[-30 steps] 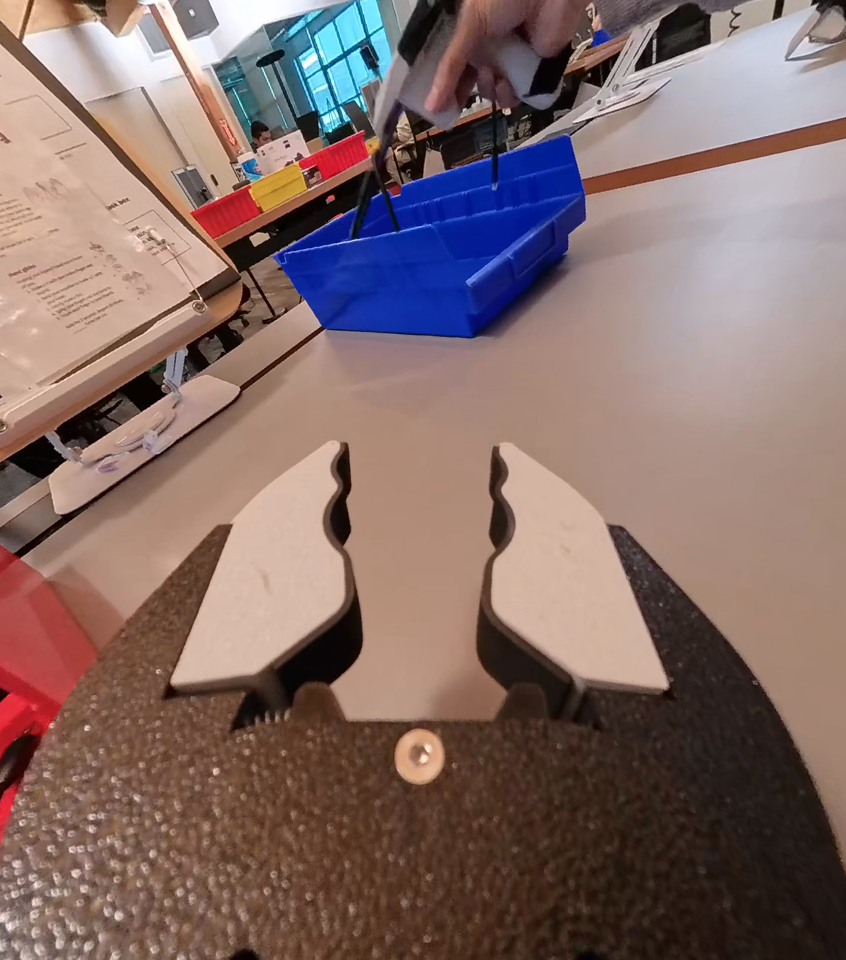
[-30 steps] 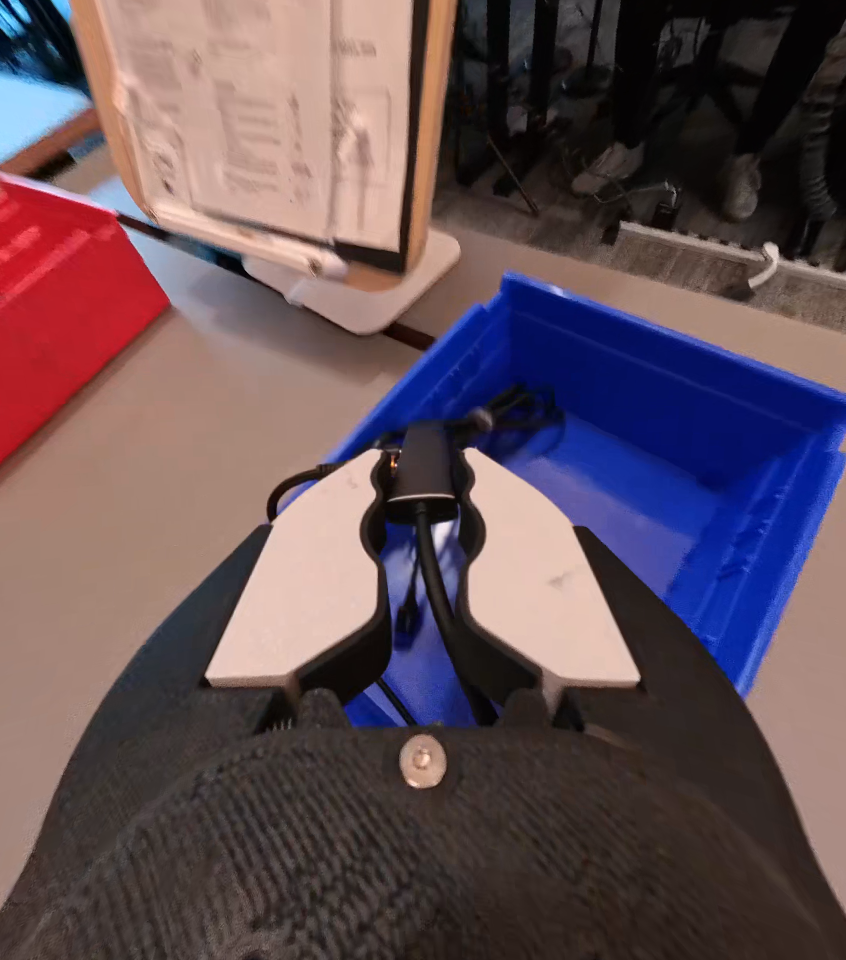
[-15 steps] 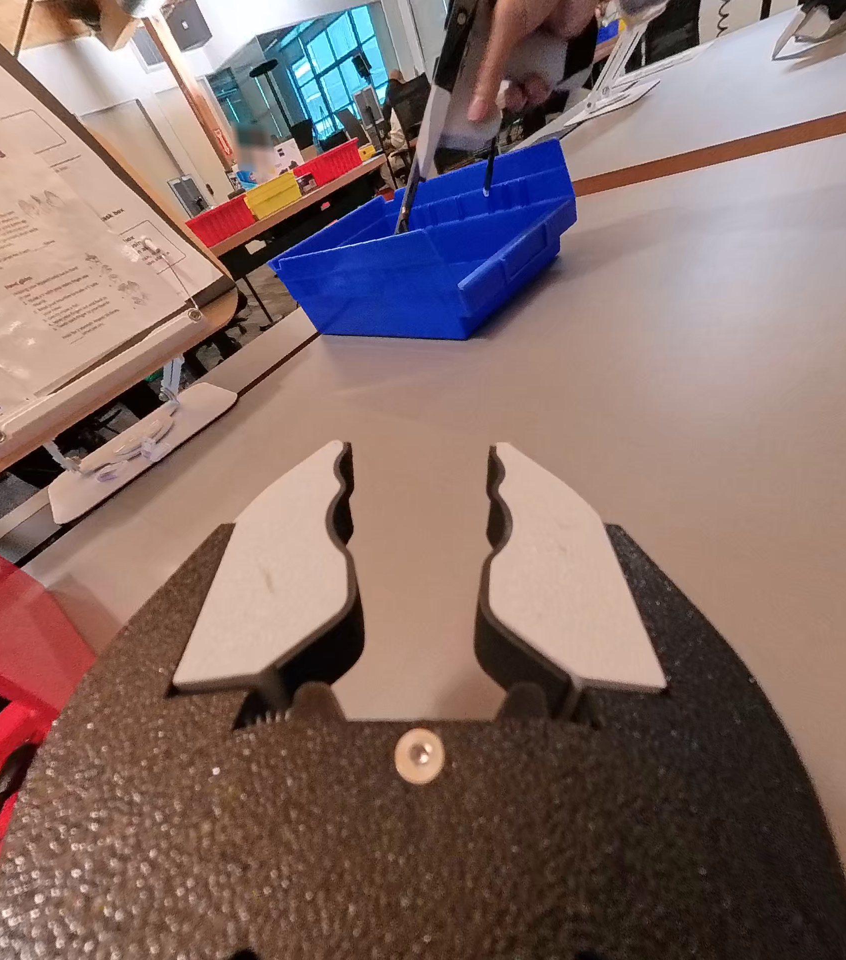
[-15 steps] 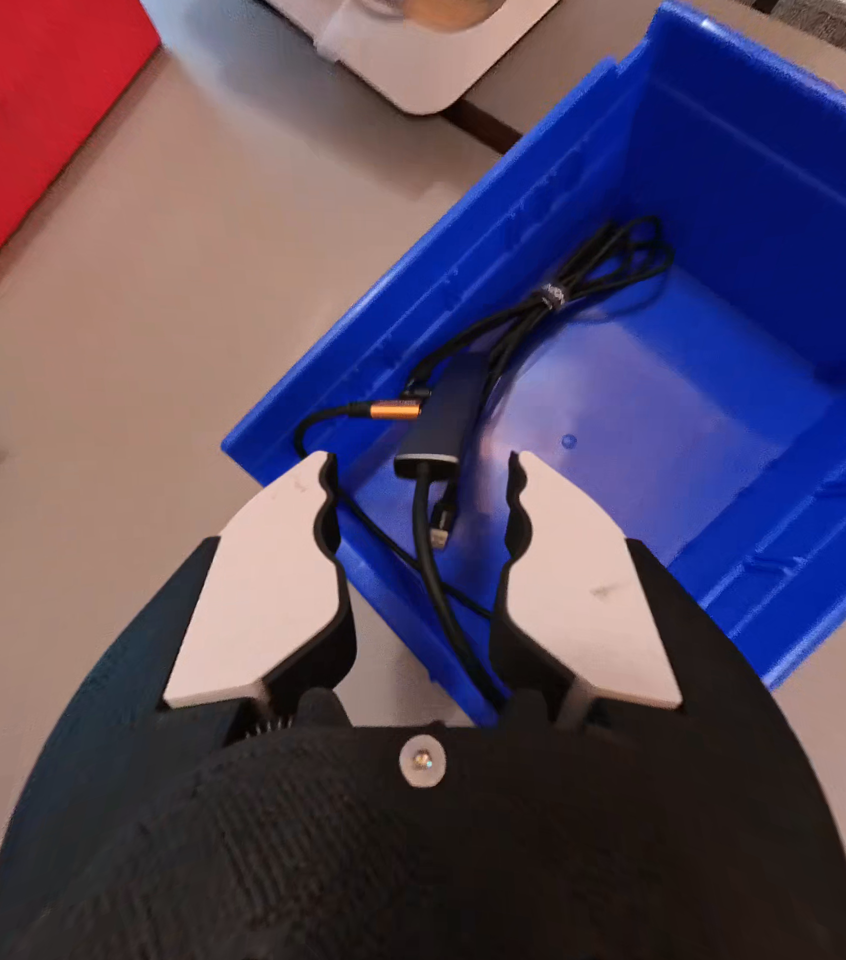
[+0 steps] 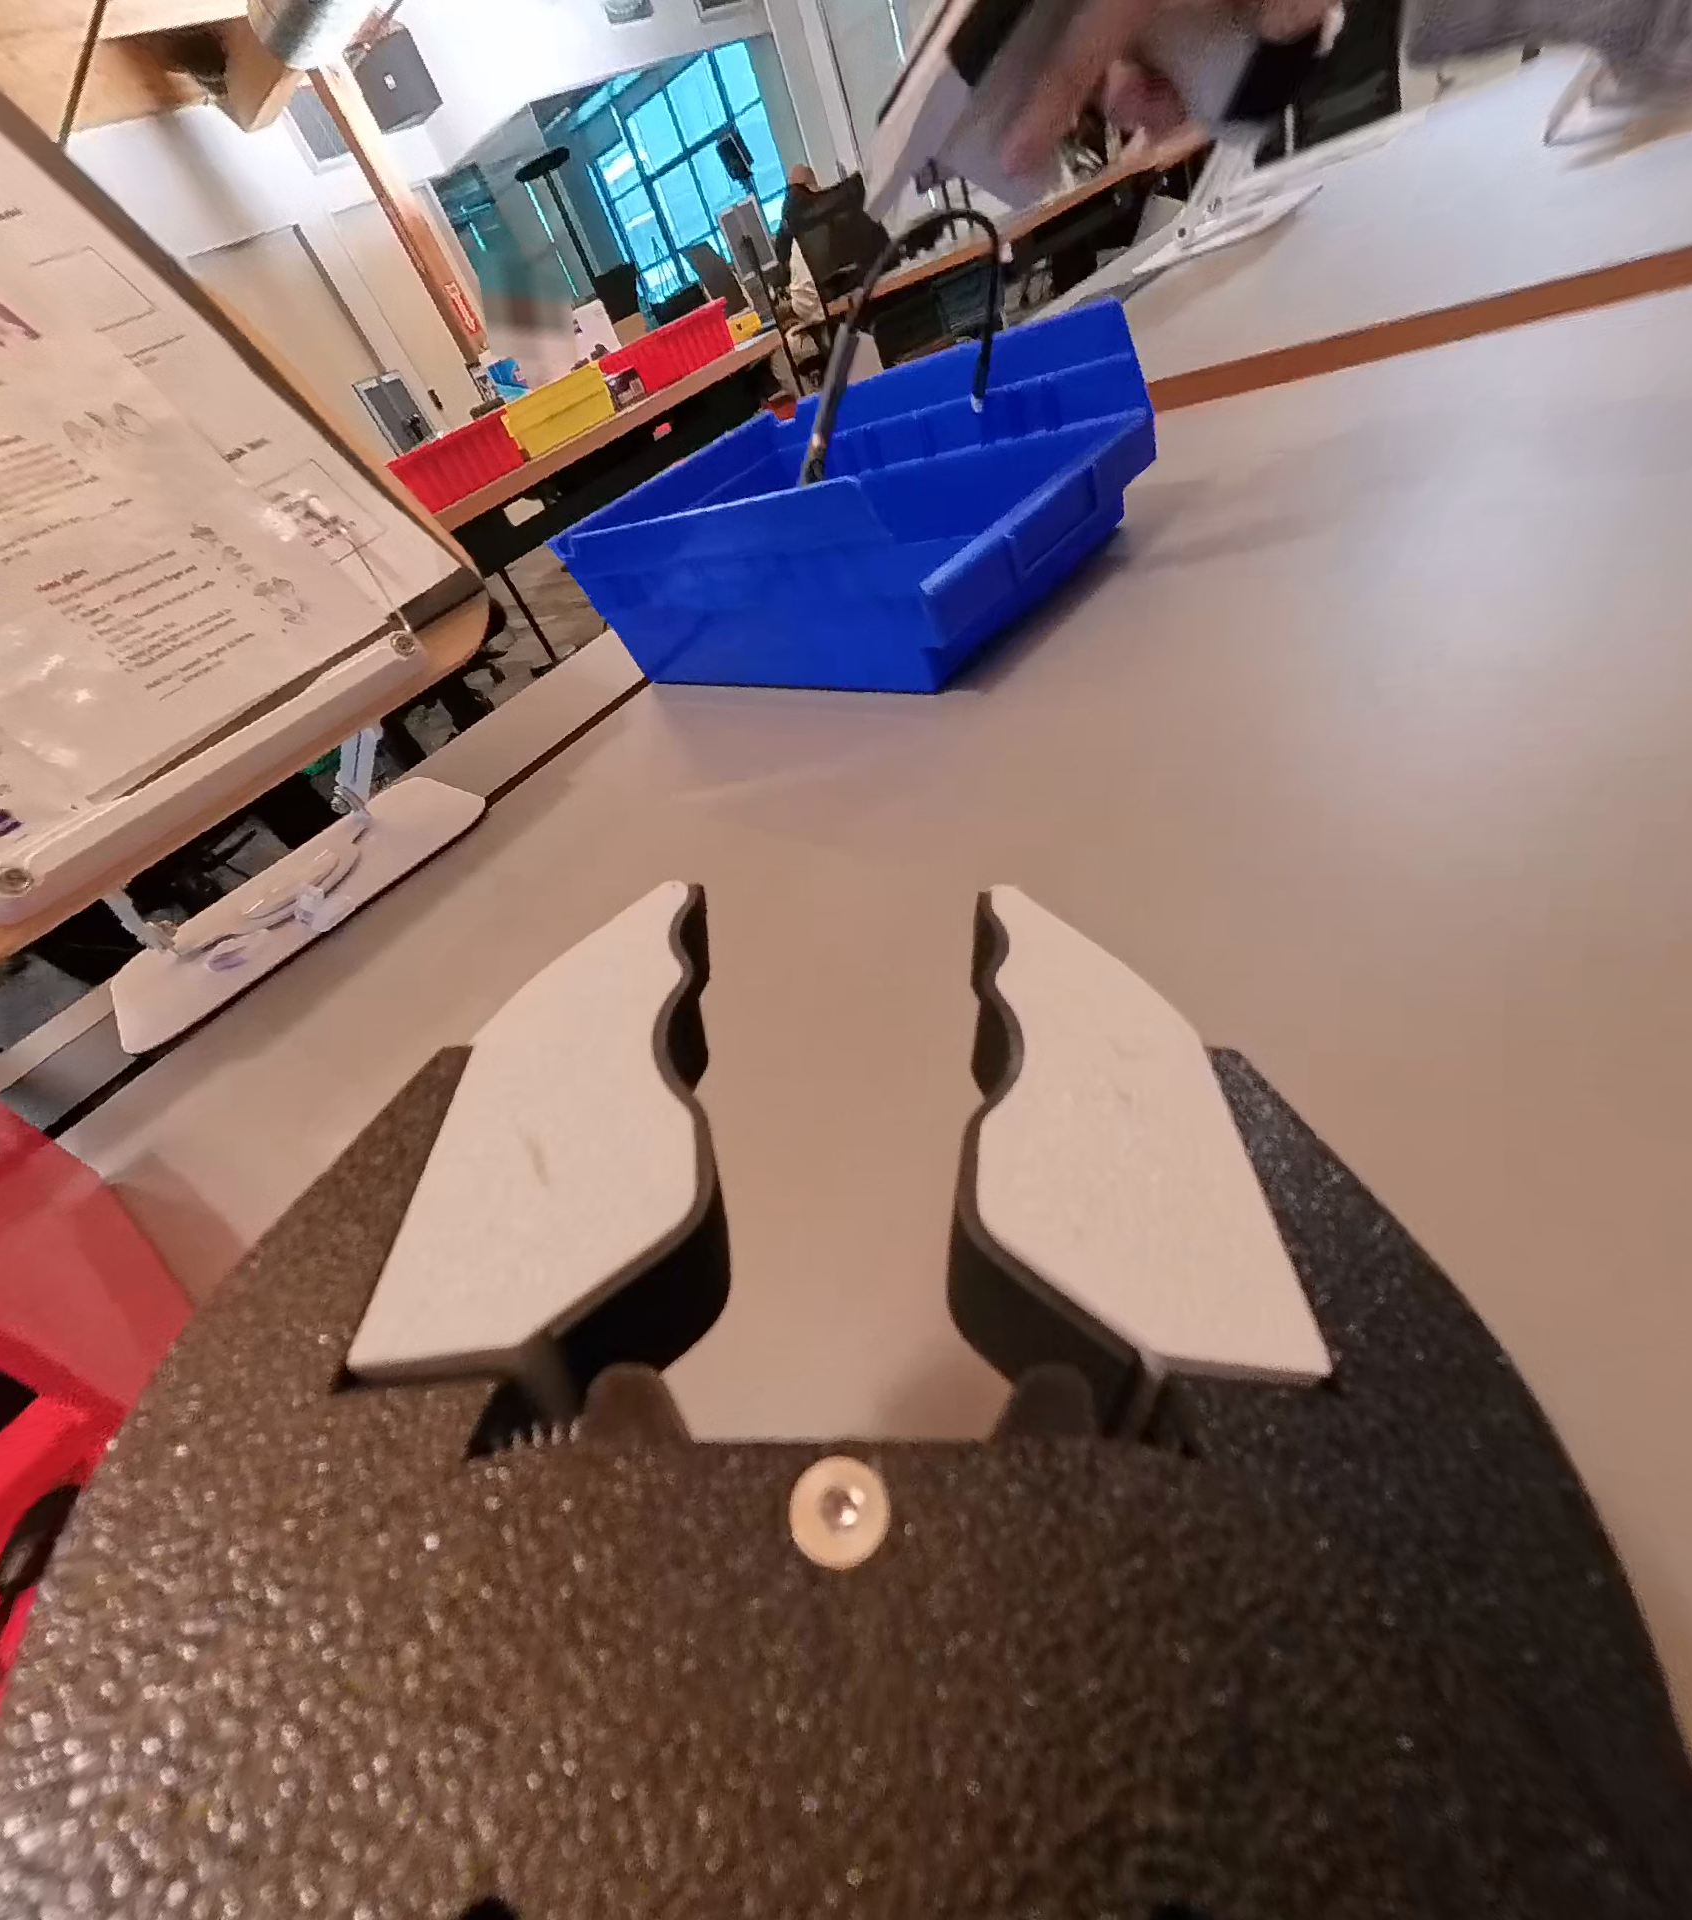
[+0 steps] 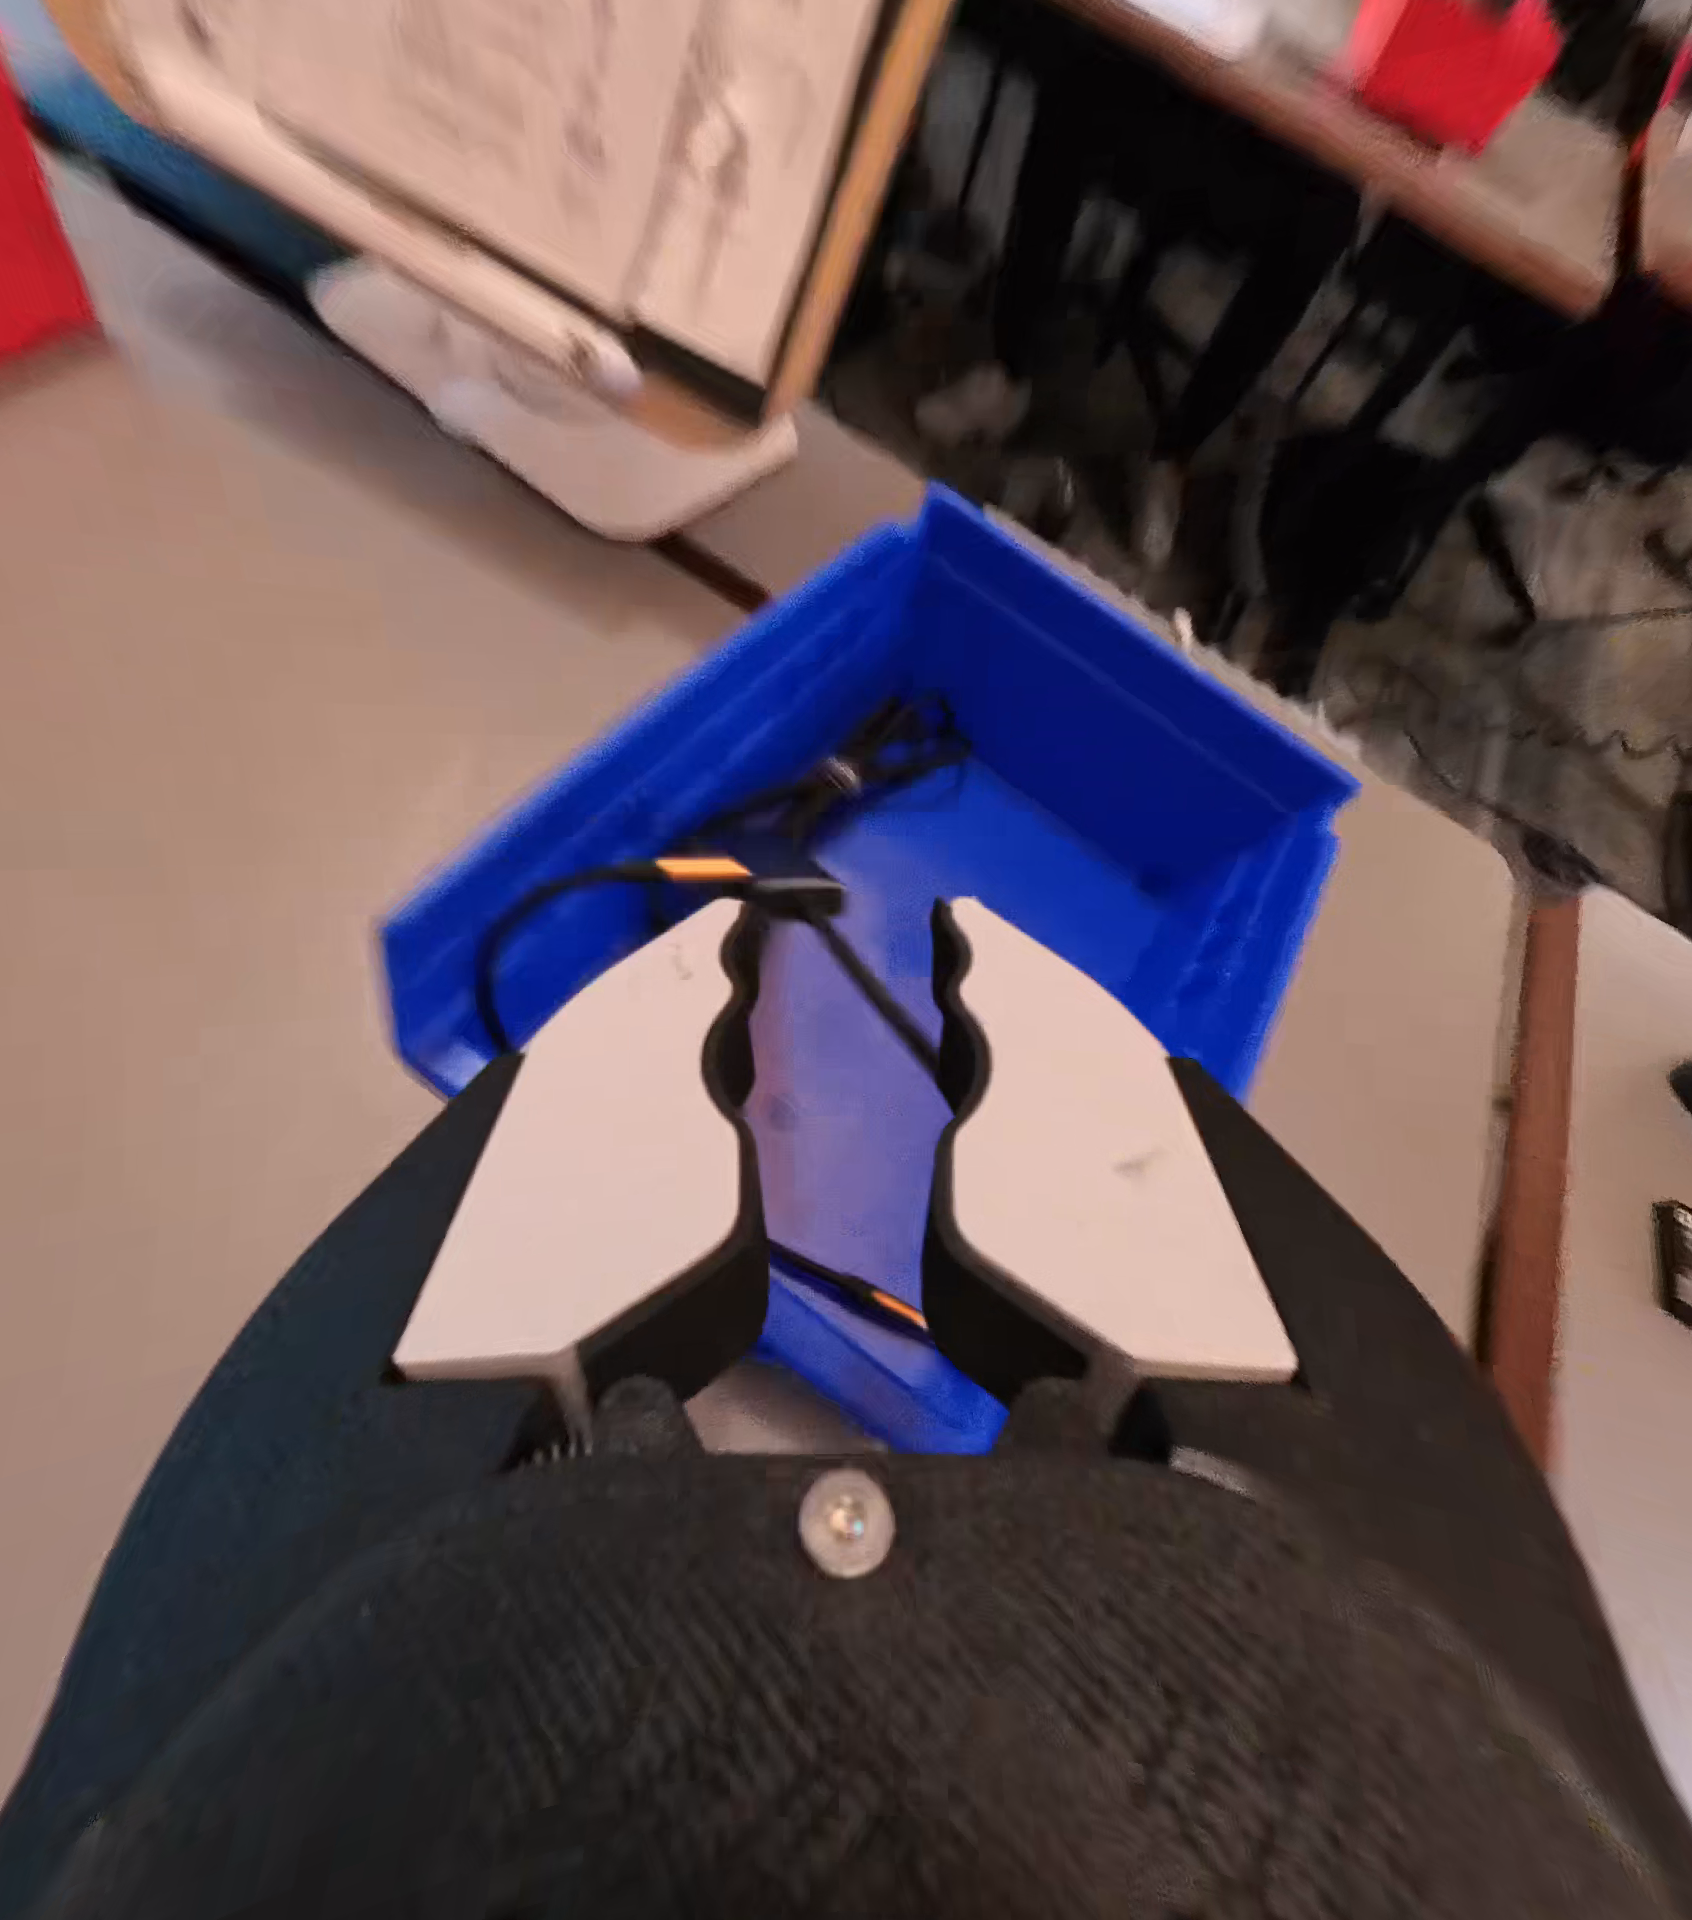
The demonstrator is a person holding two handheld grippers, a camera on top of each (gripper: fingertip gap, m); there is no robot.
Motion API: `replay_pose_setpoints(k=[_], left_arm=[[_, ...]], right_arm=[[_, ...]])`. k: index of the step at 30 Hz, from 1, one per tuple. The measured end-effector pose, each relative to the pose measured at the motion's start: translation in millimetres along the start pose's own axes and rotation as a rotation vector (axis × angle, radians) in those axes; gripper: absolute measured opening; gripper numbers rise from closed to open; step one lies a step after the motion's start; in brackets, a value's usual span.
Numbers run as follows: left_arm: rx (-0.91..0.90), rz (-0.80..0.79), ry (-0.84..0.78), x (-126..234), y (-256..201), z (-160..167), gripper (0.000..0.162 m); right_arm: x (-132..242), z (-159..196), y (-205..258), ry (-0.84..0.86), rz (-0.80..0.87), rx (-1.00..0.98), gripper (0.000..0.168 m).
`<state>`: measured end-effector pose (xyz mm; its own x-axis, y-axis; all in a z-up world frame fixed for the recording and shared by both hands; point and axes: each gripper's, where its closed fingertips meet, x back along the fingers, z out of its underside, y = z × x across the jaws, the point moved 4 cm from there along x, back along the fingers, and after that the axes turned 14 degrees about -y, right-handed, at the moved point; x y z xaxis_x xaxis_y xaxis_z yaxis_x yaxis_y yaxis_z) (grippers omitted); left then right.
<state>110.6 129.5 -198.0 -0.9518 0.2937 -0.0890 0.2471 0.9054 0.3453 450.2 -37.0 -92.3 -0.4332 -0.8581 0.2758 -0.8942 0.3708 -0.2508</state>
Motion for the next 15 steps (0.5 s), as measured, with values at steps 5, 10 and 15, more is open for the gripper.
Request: replay_pose_setpoints(k=[5,10,15], left_arm=[[0.163,-0.112,-0.028,11,26,-20,0.047],[-0.064,-0.282,0.168,49,99,-47,0.046],[-0.342,-0.379,0.565,85,218,-16,0.046]], right_arm=[[5,7,101,-0.215,-0.122,-0.071,0.052],[1,34,166,-0.281,-0.254,-0.082,0.063],[8,46,176,-0.355,-0.341,-0.159,0.058]])
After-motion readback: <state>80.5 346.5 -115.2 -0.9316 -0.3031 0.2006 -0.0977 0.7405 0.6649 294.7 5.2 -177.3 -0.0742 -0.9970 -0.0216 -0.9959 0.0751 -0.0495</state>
